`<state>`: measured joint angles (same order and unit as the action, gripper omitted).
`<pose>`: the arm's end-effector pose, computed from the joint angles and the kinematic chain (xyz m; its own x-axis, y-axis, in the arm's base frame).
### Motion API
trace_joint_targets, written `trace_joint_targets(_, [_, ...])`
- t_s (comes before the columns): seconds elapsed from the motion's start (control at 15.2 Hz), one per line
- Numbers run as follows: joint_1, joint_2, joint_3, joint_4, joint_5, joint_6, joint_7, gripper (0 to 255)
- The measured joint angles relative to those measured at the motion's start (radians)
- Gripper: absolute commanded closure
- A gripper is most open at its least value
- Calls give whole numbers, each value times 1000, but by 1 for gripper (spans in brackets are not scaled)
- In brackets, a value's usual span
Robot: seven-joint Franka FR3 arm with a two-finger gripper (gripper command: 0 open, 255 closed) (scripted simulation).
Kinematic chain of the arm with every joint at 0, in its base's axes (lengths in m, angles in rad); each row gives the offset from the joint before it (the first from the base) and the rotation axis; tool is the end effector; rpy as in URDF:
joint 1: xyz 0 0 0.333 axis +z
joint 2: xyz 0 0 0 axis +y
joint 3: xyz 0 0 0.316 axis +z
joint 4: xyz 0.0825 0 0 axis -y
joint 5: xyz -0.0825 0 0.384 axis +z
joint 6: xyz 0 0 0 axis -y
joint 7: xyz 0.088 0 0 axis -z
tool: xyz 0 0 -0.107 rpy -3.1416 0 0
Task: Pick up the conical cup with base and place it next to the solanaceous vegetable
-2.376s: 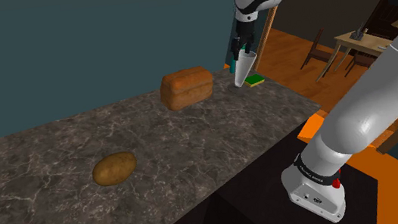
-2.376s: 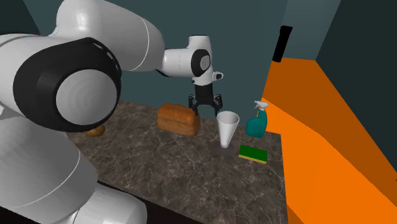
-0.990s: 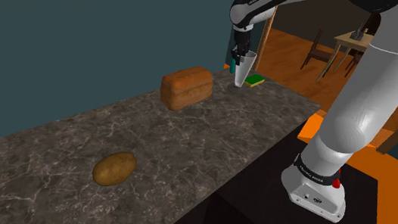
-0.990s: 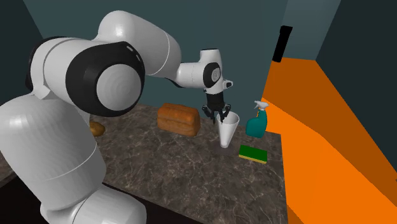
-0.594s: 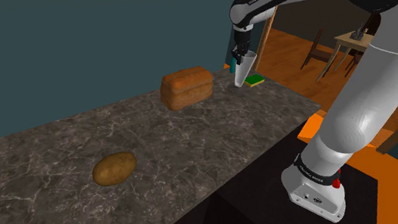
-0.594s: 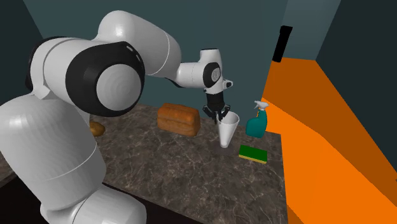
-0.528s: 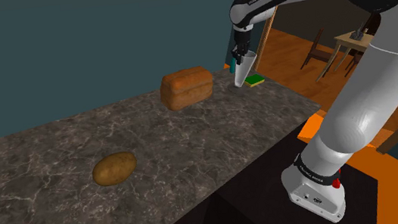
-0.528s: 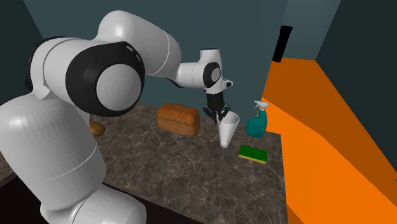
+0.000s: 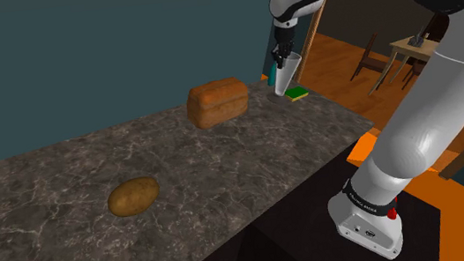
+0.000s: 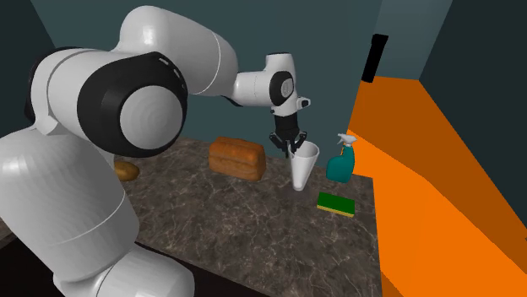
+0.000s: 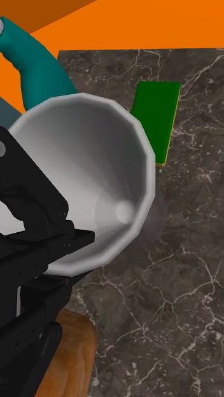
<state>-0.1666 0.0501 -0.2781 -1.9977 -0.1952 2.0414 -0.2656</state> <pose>0.5060 -0.2513 0.4361 0.9936 -0.0948 -0.0617 -0.0827 -0.9809 0.1759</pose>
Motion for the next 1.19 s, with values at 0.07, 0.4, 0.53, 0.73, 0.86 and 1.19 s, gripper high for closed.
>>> trace_joint_targets(0.07, [0,-4,0,6,0,-10,-2,255])
trace_joint_targets(0.4, [1,-26,1,49,-1,-74,-11,255])
trace_joint_targets(0.53, [3,-29,2,73,0,-101,-14,255])
trace_joint_targets(0.73, [3,-38,2,101,0,-137,-20,255])
trace_joint_targets(0.86, [4,-44,3,123,0,-165,-22,255])
trace_joint_targets(1.19, [7,-51,6,180,2,-228,-29,255])
